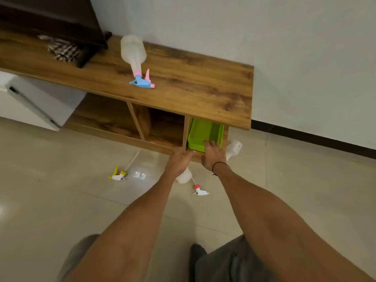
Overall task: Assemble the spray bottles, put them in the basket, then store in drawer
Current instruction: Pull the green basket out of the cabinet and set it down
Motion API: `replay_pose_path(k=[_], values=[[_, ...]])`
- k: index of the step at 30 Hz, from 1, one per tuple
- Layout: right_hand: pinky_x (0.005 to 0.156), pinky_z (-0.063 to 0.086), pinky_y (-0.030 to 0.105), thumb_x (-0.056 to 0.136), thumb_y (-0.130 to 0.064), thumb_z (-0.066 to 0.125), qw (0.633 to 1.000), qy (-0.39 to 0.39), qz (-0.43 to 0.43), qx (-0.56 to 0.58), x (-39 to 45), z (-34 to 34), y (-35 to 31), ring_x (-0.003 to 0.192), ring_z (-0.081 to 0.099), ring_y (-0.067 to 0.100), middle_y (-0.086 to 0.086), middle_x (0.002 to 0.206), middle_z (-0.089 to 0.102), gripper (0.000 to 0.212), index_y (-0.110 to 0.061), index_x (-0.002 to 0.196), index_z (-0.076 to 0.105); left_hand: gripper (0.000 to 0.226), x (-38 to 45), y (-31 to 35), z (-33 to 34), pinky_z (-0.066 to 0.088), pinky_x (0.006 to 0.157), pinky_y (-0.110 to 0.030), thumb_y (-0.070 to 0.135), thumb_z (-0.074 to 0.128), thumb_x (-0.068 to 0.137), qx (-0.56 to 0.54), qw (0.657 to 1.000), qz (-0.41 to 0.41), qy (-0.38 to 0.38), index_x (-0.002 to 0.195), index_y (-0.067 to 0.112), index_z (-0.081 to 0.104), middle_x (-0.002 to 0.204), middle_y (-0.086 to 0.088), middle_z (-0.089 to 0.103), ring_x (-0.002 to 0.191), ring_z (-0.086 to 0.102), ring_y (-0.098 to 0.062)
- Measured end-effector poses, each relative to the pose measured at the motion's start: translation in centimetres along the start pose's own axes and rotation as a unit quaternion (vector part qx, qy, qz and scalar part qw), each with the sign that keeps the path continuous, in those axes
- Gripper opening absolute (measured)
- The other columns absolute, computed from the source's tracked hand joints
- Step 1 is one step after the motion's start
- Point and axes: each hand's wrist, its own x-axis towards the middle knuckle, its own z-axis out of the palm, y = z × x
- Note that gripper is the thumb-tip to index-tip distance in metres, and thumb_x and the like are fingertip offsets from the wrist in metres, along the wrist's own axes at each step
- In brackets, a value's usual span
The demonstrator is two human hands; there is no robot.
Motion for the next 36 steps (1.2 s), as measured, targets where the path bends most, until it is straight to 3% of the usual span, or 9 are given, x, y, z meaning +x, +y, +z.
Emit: replay_pose_path(k=[9, 14, 18, 23, 26, 28, 30, 32, 36], values=[[0.129, 0.025, 0.05, 0.101, -0.011, 0.059, 0.995, 0.022, 0.001, -0.092, 5.7, 8.2, 1.5, 0.156, 0.031, 0.036, 0.017, 0.162, 0.04, 0.071, -0.01, 0.163, 0.025, 0.074, 5.4, -7.4, 3.4, 0.049, 0.116, -0.056, 0.06, 0.066, 0.098, -0.065, 0.998, 0.012, -0.019, 0.158, 0.021, 0.046, 0.159, -0.013, 0.051, 0.141, 0.054, -0.036], [0.114, 0.044, 0.054, 0.095, -0.002, 0.059, 0.989, 0.056, 0.0, -0.141, 5.4, 10.1, 0.9, 0.138, 0.05, 0.039, 0.017, 0.142, 0.058, 0.06, -0.008, 0.151, 0.041, 0.073, 5.6, -9.9, 3.2, 0.055, 0.096, -0.043, 0.057, 0.064, 0.101, -0.105, 0.993, 0.001, -0.046, 0.16, 0.021, 0.042, 0.158, -0.011, 0.05, 0.14, 0.055, -0.032], [0.101, 0.055, 0.05, 0.093, 0.002, 0.06, 0.99, 0.059, -0.02, -0.128, 4.0, 10.8, -0.4, 0.129, 0.06, 0.039, 0.016, 0.128, 0.066, 0.04, -0.009, 0.132, 0.059, 0.066, 4.8, -11.0, 2.8, 0.056, 0.102, -0.046, 0.058, 0.063, 0.101, -0.143, 0.986, -0.025, -0.086, 0.154, 0.025, 0.042, 0.149, -0.011, 0.053, 0.137, 0.054, -0.027], [0.087, 0.053, 0.046, 0.095, -0.015, 0.065, 0.996, 0.03, -0.036, -0.075, 2.4, 12.7, -3.8, 0.119, 0.065, 0.042, 0.017, 0.124, 0.064, 0.027, -0.011, 0.121, 0.059, 0.073, 3.0, -12.9, 1.5, 0.055, 0.109, -0.053, 0.053, 0.067, 0.094, -0.186, 0.973, -0.026, -0.137, 0.157, 0.037, 0.034, 0.155, -0.001, 0.048, 0.144, 0.049, -0.023], [0.088, 0.052, 0.047, 0.094, -0.02, 0.068, 0.996, 0.009, -0.056, -0.068, 2.0, 14.4, -6.4, 0.119, 0.063, 0.045, 0.019, 0.125, 0.062, 0.03, -0.01, 0.12, 0.058, 0.072, 2.2, -14.6, -0.4, 0.056, 0.107, -0.057, 0.033, 0.066, 0.077, -0.242, 0.957, 0.002, -0.159, 0.143, 0.049, 0.04, 0.15, -0.003, 0.058, 0.141, 0.056, -0.023], [0.091, 0.052, 0.048, 0.095, -0.025, 0.071, 0.997, 0.002, -0.056, -0.062, 1.9, 15.4, -8.0, 0.122, 0.062, 0.045, 0.021, 0.129, 0.061, 0.038, -0.009, 0.126, 0.058, 0.095, 2.0, -16.0, -2.0, 0.055, 0.108, -0.06, 0.011, 0.063, 0.071, -0.243, 0.954, 0.016, -0.174, 0.155, 0.046, 0.032, 0.139, -0.007, 0.061, 0.126, 0.061, -0.023], [0.092, 0.053, 0.047, 0.094, -0.031, 0.074, 0.998, 0.009, -0.051, -0.04, 1.8, 16.0, -9.8, 0.121, 0.062, 0.046, 0.022, 0.129, 0.062, 0.044, -0.007, 0.128, 0.06, 0.115, 1.6, -17.5, -3.3, 0.056, 0.107, -0.06, -0.005, 0.069, 0.074, -0.194, 0.963, 0.027, -0.187, 0.164, 0.045, 0.017, 0.152, -0.005, 0.05, 0.132, 0.055, -0.022], [0.088, 0.054, 0.045, 0.093, -0.026, 0.073, 0.998, 0.029, -0.049, -0.006, 1.8, 16.7, -12.1, 0.117, 0.065, 0.046, 0.023, 0.124, 0.066, 0.037, -0.005, 0.123, 0.064, 0.126, 0.9, -18.6, -4.2, 0.059, 0.101, -0.054, -0.009, 0.08, 0.083, -0.161, 0.97, 0.038, -0.177, 0.168, 0.047, 0.006, 0.164, 0.004, 0.037, 0.148, 0.049, -0.025], [0.086, 0.058, 0.045, 0.092, -0.02, 0.07, 0.997, 0.039, -0.026, 0.067, 1.3, 18.1, -16.7, 0.116, 0.067, 0.044, 0.023, 0.12, 0.07, 0.028, -0.004, 0.114, 0.069, 0.099, 0.1, -20.7, -5.4, 0.061, 0.092, -0.064, -0.007, 0.066, 0.098, -0.138, 0.987, 0.064, -0.058, 0.169, 0.036, 0.012, 0.151, -0.006, 0.053, 0.127, 0.067, -0.04]])
